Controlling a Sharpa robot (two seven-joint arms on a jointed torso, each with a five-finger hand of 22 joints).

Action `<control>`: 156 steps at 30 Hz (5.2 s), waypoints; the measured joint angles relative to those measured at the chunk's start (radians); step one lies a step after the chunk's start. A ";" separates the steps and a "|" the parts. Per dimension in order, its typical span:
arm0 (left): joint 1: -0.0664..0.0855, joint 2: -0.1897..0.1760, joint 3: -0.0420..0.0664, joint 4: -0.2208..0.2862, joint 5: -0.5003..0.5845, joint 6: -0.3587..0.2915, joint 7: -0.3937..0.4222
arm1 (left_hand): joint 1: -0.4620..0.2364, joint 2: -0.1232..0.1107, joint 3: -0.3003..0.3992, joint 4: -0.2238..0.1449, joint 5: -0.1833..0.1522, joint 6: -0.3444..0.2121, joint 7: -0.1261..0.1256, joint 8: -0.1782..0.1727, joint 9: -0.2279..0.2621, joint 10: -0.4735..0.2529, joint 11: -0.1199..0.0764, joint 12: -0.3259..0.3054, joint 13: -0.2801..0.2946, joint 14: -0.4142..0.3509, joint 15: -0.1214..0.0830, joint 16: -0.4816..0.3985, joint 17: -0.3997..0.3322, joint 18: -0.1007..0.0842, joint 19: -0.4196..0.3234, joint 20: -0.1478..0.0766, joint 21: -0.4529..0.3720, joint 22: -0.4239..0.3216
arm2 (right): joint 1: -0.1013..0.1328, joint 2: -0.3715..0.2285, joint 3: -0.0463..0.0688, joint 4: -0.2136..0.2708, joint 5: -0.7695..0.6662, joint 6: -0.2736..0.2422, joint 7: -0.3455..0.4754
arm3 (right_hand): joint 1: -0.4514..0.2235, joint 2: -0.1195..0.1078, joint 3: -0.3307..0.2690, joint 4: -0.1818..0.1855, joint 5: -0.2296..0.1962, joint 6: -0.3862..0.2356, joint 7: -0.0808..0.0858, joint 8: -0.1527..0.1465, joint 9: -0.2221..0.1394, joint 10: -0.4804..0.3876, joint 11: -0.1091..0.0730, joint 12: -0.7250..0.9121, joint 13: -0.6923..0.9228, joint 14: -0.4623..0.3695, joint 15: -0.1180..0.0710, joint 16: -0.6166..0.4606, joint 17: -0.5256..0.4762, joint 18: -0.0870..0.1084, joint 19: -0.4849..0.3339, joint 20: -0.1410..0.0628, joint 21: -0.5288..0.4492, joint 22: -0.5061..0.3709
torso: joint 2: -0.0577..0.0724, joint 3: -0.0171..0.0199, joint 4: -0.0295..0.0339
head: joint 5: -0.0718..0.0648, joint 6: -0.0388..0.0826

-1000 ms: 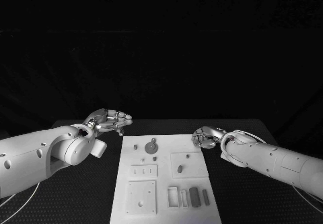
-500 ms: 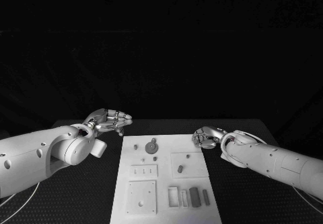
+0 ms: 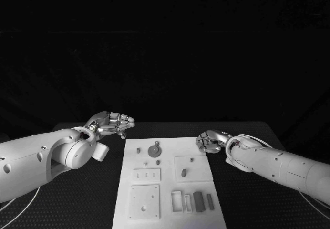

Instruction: Assemble the parts on the task board

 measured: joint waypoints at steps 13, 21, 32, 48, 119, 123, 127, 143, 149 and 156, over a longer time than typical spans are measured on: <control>0.000 -0.001 0.000 0.000 0.000 0.001 0.000 | 0.000 0.000 0.000 0.000 0.000 0.000 0.000 0.000 0.000 0.000 0.000 0.000 0.000 0.000 0.000 0.000 -0.001 0.000 0.003 -0.002 0.000 0.001 | 0.000 -0.001 0.000 -0.003 0.000 0.000 -0.001 | 0.009 0.013 0.000 0.000 0.000 0.002 -0.002 0.004 0.003 0.000 0.000 0.004 0.000 0.000 0.000 0.000 0.001 0.000 0.000 0.000 0.000 0.000 | 0.000 -0.0006 0.0008 | -0.001 -0.004; 0.000 -0.003 0.000 0.001 0.000 0.001 -0.001 | 0.000 0.000 0.000 0.000 0.000 0.000 0.000 0.000 0.001 0.000 0.000 0.000 0.000 0.000 0.000 0.004 -0.001 0.000 0.002 -0.002 0.000 0.001 | 0.000 -0.003 0.000 -0.006 0.003 -0.001 0.001 | 0.004 0.041 0.003 0.003 0.000 0.003 -0.003 0.020 0.013 0.000 0.001 0.008 -0.003 0.003 -0.002 0.004 0.001 0.000 0.000 0.000 0.000 0.000 | 0.000 0.0000 0.0006 | -0.001 -0.006; 0.000 -0.003 0.000 0.001 0.000 0.002 -0.001 | 0.000 0.000 0.000 0.000 0.000 0.000 0.000 0.000 0.001 0.000 0.000 0.000 0.000 0.000 0.000 0.004 -0.002 0.000 0.002 -0.002 0.000 0.002 | 0.000 -0.003 0.000 -0.007 0.004 -0.001 0.002 | -0.003 0.066 0.008 0.003 0.000 0.003 -0.003 0.046 0.031 -0.002 -0.002 0.008 -0.008 0.009 -0.016 0.004 0.001 0.000 -0.001 0.002 0.005 0.000 | 0.000 0.0003 0.0006 | -0.001 -0.004; 0.000 -0.004 0.000 0.003 0.000 0.002 -0.004 | -0.008 0.008 0.000 0.000 0.000 0.002 -0.001 0.000 0.004 0.000 0.000 0.000 0.003 0.000 0.000 0.004 -0.003 0.000 0.002 -0.002 0.000 0.003 | -0.002 -0.011 -0.001 0.013 0.021 -0.024 -0.021 | -0.007 0.071 0.011 0.000 0.000 0.009 -0.009 0.083 0.075 0.013 -0.031 0.012 -0.014 0.020 -0.041 0.012 -0.001 0.001 0.006 -0.006 0.012 0.000 | 0.000 -0.0005 0.0005 | -0.003 -0.007; -0.028 0.183 -0.043 -0.012 -0.114 0.050 -0.364 | -0.389 -0.016 0.103 0.001 -0.010 0.029 -0.009 -0.029 -0.009 0.038 -0.023 0.008 0.054 -0.027 -0.019 0.028 -0.038 0.000 0.007 -0.015 -0.050 0.060 | 0.094 0.023 0.028 0.523 -0.096 -0.012 -0.345 | -0.009 0.067 0.014 -0.003 0.000 0.027 -0.027 0.096 0.107 0.035 -0.044 0.023 -0.009 0.063 -0.055 0.032 0.033 0.011 0.026 -0.014 0.021 0.000 | -0.065 0.0017 -0.0152 | 0.033 -0.009; -0.029 0.184 -0.043 -0.013 -0.114 0.054 -0.371 | -0.393 -0.012 0.099 0.003 -0.010 0.035 -0.011 -0.023 -0.008 0.038 -0.023 0.008 0.057 -0.027 -0.019 0.028 -0.038 0.000 0.007 -0.015 -0.050 0.063 | 0.094 0.024 0.028 0.525 -0.098 -0.014 -0.346 | -0.009 0.067 0.014 -0.003 0.000 0.027 -0.028 0.094 0.113 0.034 -0.045 0.023 -0.009 0.063 -0.055 0.032 0.034 0.012 0.026 -0.014 0.021 0.000 | -0.065 0.0017 -0.0157 | 0.034 -0.010; -0.029 0.184 -0.043 -0.013 -0.114 0.059 -0.376 | -0.393 -0.012 0.097 0.001 -0.010 0.038 -0.008 -0.023 -0.007 0.045 -0.023 0.012 0.059 -0.027 -0.019 0.029 -0.039 0.000 0.007 -0.015 -0.050 0.064 | 0.094 0.025 0.028 0.526 -0.099 -0.014 -0.346 | -0.009 0.067 0.015 -0.005 0.000 0.027 -0.028 0.097 0.113 0.033 -0.047 0.023 -0.009 0.063 -0.054 0.032 0.034 0.012 0.026 -0.014 0.021 0.000 | -0.065 0.0012 -0.0157 | 0.034 -0.010; -0.032 0.187 -0.046 -0.017 -0.104 0.061 -0.387 | -0.372 0.046 0.086 0.002 -0.010 0.042 -0.011 -0.017 -0.008 0.050 -0.028 0.012 0.065 -0.027 -0.019 0.032 -0.042 0.000 0.010 -0.017 -0.058 0.071 | 0.087 0.039 0.031 0.524 -0.101 -0.022 -0.346 | -0.005 0.063 0.018 -0.004 0.000 0.027 -0.028 0.098 0.120 0.033 -0.047 0.023 -0.010 0.067 -0.056 0.032 0.034 0.013 0.030 -0.015 0.021 0.000 | -0.063 0.0012 -0.0159 | 0.035 -0.013; -0.033 0.186 -0.046 -0.017 -0.094 0.061 -0.387 | -0.334 0.092 0.082 -0.002 -0.010 0.052 -0.022 -0.018 -0.009 0.059 -0.030 0.013 0.071 -0.033 -0.025 0.032 -0.046 -0.002 0.004 -0.023 -0.063 0.080 | 0.086 0.042 0.031 0.521 -0.101 -0.023 -0.346 | -0.005 0.063 0.018 -0.004 0.000 0.028 -0.029 0.097 0.121 0.033 -0.047 0.023 -0.010 0.067 -0.055 0.032 0.034 0.013 0.031 -0.016 0.021 0.000 | -0.063 0.0011 -0.0152 | 0.035 -0.015; -0.033 0.185 -0.047 -0.016 -0.087 0.062 -0.386 | -0.296 0.124 0.077 -0.008 0.030 0.063 -0.026 -0.014 -0.015 0.065 -0.036 0.012 0.077 -0.033 -0.025 0.036 -0.049 -0.003 0.004 -0.022 -0.070 0.088 | 0.084 0.042 0.031 0.520 -0.101 -0.023 -0.346 | -0.005 0.063 0.018 -0.004 0.000 0.028 -0.029 0.097 0.122 0.035 -0.045 0.023 -0.010 0.067 -0.055 0.032 0.034 0.013 0.031 -0.016 0.021 0.000 | -0.063 0.0012 -0.0165 | 0.036 -0.017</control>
